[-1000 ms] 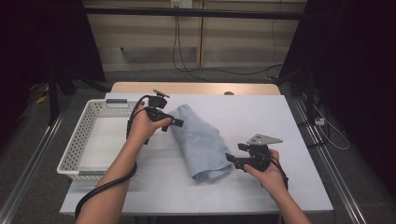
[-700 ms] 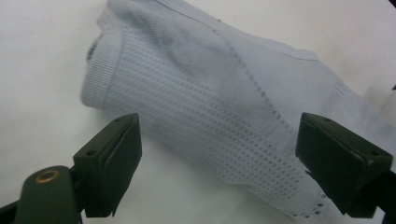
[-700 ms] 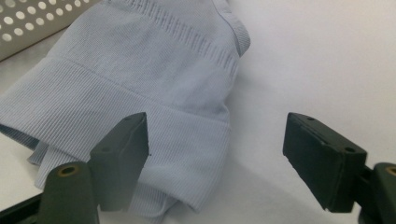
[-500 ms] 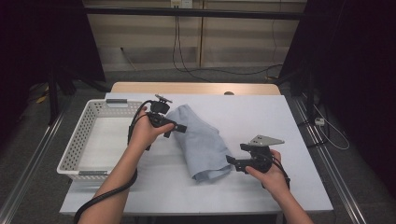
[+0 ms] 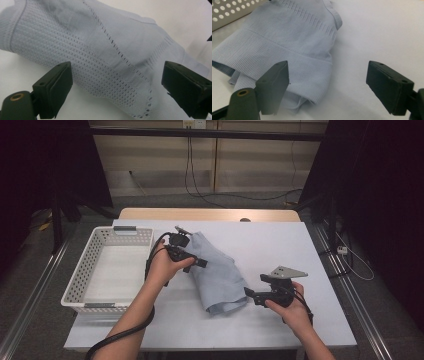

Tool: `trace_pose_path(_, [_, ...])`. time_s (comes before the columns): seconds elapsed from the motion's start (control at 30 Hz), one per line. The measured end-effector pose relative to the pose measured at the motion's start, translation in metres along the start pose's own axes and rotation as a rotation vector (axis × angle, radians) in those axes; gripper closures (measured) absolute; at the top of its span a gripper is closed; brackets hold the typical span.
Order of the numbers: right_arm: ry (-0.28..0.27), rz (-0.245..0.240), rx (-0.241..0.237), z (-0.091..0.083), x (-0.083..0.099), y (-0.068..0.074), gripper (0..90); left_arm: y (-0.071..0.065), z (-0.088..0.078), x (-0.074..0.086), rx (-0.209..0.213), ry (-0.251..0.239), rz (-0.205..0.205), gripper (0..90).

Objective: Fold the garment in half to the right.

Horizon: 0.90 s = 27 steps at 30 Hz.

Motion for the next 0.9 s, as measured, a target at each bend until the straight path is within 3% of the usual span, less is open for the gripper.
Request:
trace_pose_path(0.5, [0.006,0.009,0.004,0.000,0.003,-0.001,18.2,0.005,0.015,0.016,-0.005,-0.017,-0.046,10.5])
trace_pose_path(0.9, [0.005,0.011,0.002,-0.002,0.003,0.000,18.2,0.018,0.017,0.030,-0.007,-0.028,-0.093,12.1])
Point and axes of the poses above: each handheld gripper's, and its own axes: z roughly forward along the jaws, x roughly out of its underside, y roughly to its left, the point moved 5 cm from there along z, roughly forward along the jaws, and after that the axes turned 8 degrees about -z, right-handed, at the moved point
